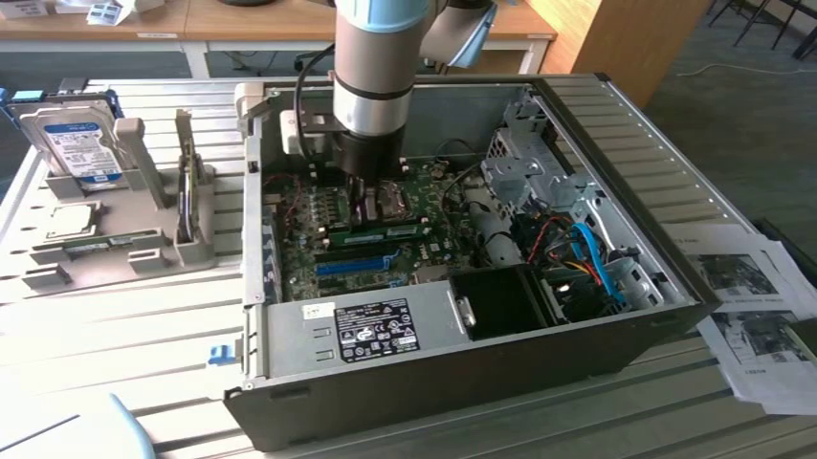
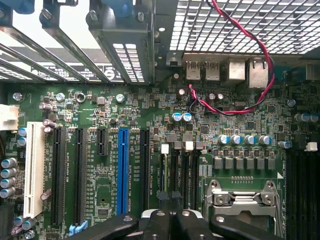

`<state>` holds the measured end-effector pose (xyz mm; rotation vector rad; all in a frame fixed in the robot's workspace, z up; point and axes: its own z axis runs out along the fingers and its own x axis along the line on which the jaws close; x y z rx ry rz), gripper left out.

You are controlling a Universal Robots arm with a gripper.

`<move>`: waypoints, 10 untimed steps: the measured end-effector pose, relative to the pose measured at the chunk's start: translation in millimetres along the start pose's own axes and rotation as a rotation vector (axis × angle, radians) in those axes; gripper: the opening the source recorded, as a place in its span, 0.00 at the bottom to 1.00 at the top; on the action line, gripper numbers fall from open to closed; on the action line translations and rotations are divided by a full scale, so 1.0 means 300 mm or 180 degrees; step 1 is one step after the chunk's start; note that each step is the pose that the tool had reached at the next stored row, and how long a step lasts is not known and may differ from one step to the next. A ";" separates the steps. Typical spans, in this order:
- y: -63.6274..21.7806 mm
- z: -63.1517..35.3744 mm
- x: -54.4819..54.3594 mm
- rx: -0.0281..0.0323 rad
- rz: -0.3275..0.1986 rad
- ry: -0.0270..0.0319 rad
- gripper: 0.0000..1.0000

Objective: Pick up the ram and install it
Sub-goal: 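Press down the ram until it locks into place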

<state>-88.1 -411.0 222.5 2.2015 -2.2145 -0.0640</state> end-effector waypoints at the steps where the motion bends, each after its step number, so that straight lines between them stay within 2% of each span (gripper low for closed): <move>1: 0.000 0.001 0.000 0.0000 0.0000 0.0001 0.09; 10: 0.000 -0.006 -0.001 0.0003 0.0000 -0.0005 0.09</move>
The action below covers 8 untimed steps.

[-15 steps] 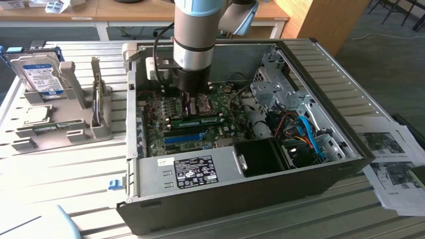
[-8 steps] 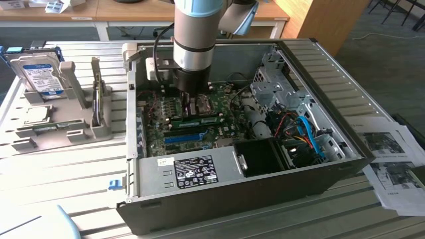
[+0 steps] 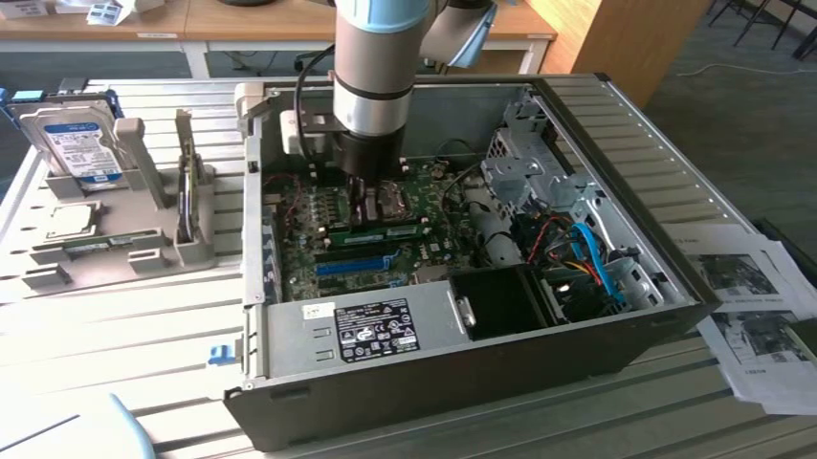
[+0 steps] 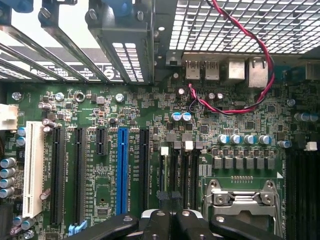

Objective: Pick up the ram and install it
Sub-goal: 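Press down the ram until it locks into place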

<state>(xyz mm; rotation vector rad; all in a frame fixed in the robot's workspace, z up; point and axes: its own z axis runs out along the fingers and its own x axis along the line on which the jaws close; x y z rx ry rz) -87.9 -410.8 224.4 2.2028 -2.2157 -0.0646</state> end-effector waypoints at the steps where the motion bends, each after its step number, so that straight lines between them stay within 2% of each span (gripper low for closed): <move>1: 0.001 -0.007 0.000 -0.0003 0.0000 0.0004 0.09; 8: 0.002 -0.056 0.000 -0.0003 0.0000 0.0007 0.09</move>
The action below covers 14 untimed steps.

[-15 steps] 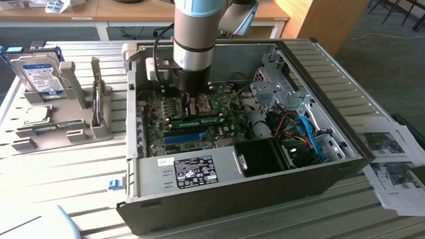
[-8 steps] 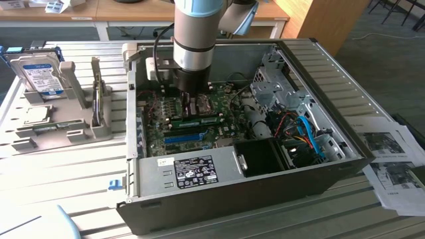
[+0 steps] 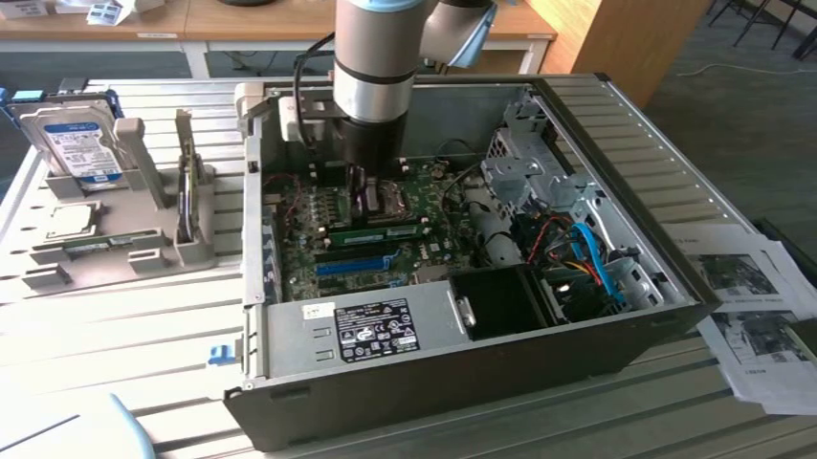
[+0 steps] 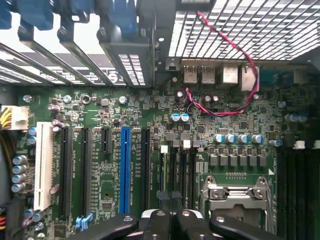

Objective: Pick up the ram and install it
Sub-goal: 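Press down the ram until it locks into place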

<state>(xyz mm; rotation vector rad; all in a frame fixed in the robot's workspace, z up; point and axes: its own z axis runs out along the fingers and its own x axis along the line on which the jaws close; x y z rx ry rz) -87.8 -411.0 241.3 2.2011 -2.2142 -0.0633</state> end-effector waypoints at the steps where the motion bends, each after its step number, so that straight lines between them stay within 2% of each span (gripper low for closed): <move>1: 0.000 -0.007 0.000 0.0000 0.0000 0.0000 0.09; 14: 0.004 -0.104 -0.002 0.0000 0.0000 0.0007 0.09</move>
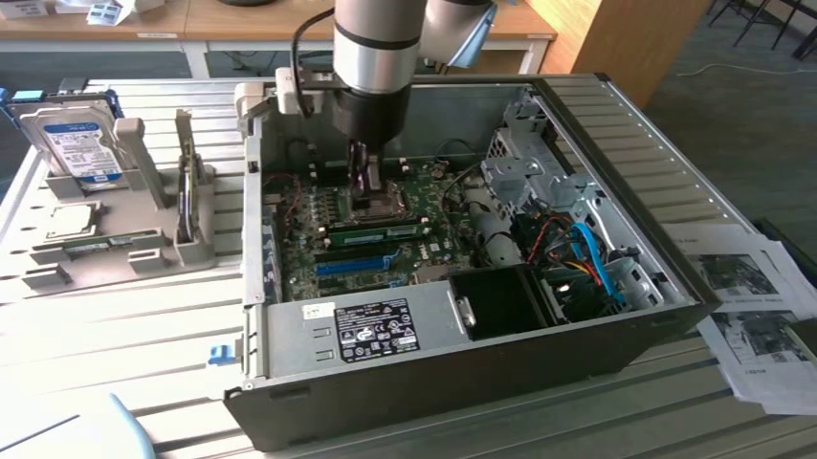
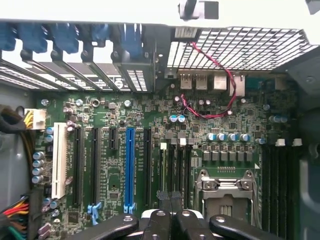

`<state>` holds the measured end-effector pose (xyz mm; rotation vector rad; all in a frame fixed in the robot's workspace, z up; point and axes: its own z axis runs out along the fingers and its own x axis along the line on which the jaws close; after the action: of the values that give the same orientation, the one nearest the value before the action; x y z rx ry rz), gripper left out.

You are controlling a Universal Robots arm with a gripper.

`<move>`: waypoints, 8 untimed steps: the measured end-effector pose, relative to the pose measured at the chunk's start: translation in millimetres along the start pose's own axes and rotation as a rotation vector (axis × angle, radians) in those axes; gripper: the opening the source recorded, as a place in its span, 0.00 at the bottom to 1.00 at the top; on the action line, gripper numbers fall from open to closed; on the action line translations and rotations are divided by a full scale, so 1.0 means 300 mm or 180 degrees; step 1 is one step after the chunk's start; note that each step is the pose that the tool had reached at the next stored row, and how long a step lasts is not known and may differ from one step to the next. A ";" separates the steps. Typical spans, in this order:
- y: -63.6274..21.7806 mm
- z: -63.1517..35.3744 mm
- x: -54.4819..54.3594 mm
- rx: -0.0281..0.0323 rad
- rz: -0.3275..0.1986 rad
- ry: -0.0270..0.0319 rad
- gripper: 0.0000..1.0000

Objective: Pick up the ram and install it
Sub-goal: 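Press down the ram until it locks into place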

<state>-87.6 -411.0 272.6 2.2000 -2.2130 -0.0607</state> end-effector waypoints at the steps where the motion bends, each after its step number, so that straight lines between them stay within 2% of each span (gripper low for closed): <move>1: 0.000 -0.008 0.000 0.0000 0.0000 0.0000 0.09; 8: 0.003 -0.062 -0.001 0.0000 0.0000 0.0005 0.09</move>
<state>-87.6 -411.0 291.3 2.1992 -2.2123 -0.0589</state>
